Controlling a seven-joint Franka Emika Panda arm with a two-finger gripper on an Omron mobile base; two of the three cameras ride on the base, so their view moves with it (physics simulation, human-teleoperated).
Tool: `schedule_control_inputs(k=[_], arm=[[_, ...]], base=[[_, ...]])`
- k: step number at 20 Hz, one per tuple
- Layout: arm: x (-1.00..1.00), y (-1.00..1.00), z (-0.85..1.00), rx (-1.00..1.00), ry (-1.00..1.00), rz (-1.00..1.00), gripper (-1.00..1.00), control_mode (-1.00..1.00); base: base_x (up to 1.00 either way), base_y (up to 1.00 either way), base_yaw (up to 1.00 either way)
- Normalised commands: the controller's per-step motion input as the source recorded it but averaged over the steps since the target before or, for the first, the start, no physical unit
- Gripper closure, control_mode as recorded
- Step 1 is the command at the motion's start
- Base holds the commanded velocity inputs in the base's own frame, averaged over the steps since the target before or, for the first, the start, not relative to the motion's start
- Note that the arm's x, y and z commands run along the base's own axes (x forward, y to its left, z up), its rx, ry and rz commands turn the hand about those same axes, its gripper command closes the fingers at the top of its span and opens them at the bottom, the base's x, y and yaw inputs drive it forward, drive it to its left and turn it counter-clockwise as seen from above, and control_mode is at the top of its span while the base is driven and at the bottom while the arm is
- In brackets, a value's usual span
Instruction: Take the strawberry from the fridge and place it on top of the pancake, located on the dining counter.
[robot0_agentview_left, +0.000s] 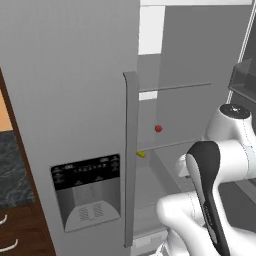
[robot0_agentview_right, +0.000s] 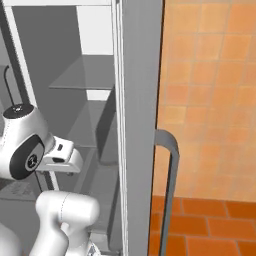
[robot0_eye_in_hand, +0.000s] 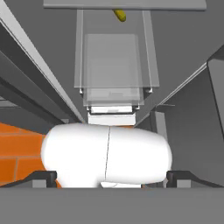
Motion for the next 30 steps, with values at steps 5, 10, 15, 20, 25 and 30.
schedule_control_inputs(k=[5, 10, 15, 20, 25, 30], arm=[[0.0, 0.0, 0.0, 0.0, 0.0, 0.0, -1.0, 1.0], [0.0, 0.0, 0.0, 0.0, 0.0, 0.0, -1.0, 1.0], [0.0, 0.0, 0.0, 0.0, 0.0, 0.0, -1.0, -1.0], [0.03, -0.01, 0.0, 0.0, -0.03, -0.07, -1.0, -1.0], [0.38, 0.0, 0.0, 0.0, -0.17, -0.26, -1.0, -1.0], [0.7, -0.15, 0.0, 0.01, -0.26, -0.09, -1.0, -1.0]], base=[[0.19, 0.0, 0.0], [0.08, 0.0, 0.0], [0.0, 0.0, 0.0], [0.0, 0.0, 0.0], [0.0, 0.0, 0.0], [0.0, 0.0, 0.0]])
